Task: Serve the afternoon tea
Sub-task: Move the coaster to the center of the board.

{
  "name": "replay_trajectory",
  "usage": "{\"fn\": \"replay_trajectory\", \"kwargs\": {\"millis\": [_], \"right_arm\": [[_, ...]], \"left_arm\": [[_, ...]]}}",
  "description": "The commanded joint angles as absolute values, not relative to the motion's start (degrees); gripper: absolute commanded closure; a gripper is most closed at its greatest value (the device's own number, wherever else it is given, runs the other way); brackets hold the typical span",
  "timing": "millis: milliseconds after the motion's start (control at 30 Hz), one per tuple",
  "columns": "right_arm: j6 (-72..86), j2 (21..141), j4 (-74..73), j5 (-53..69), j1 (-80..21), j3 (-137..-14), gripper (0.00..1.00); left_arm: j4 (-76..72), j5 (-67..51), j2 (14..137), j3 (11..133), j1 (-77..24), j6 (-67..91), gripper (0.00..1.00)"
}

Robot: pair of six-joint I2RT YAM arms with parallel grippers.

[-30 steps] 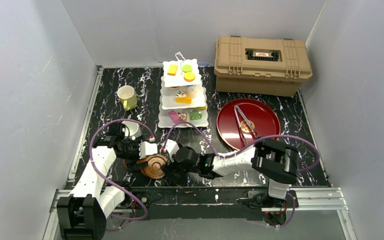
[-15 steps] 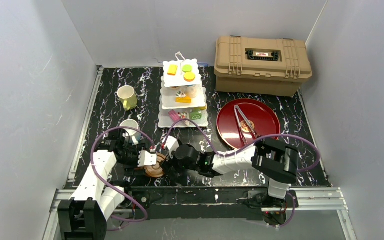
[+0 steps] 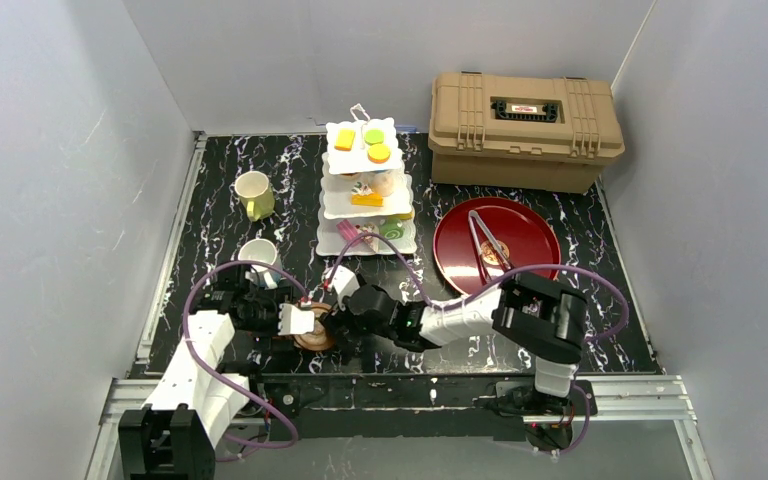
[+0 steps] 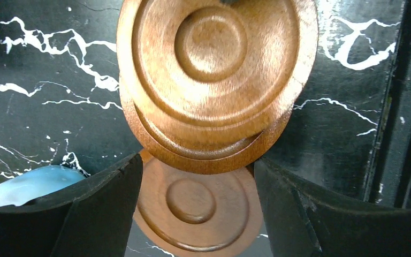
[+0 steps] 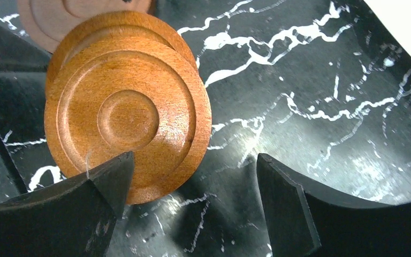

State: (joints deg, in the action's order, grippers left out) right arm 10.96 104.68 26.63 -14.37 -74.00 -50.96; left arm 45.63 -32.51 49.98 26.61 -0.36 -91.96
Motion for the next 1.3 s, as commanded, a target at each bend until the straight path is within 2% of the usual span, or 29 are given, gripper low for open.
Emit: {"fn": "replay_trajectory", "kwargs": {"millis": [0, 533, 833, 933, 1100, 1267], "right_arm": [[8.0, 101.0, 23.4, -20.1, -73.0, -46.6, 0.09], [7.4, 80.6, 16.1, -25.3, -63.1, -30.6, 0.11], [8.2, 71.4, 10.7, -31.2, -60.7, -29.6, 0.11], [9.6, 70.0, 11.8, -29.6, -60.8, -30.4, 0.12], [9.9, 73.8, 18.8, -21.8, -65.0, -33.0, 0.21], [6.1, 84.4, 23.3, -18.3, -70.9, -41.3, 0.21]], "left_arm": [[43.0, -36.3, 51.0, 26.0, -0.9, -91.8, 0.26], [32.8, -32.7, 59.6, 27.8, -8.1, -86.5, 0.25], [26.4, -29.6, 67.8, 30.7, -12.2, -86.1, 0.27], [26.7, -29.1, 68.3, 32.5, -15.0, -83.6, 0.27], [32.0, -27.3, 67.4, 37.7, -15.3, -80.3, 0.29], [35.3, -28.0, 62.2, 39.8, -12.6, -76.3, 0.28]]}}
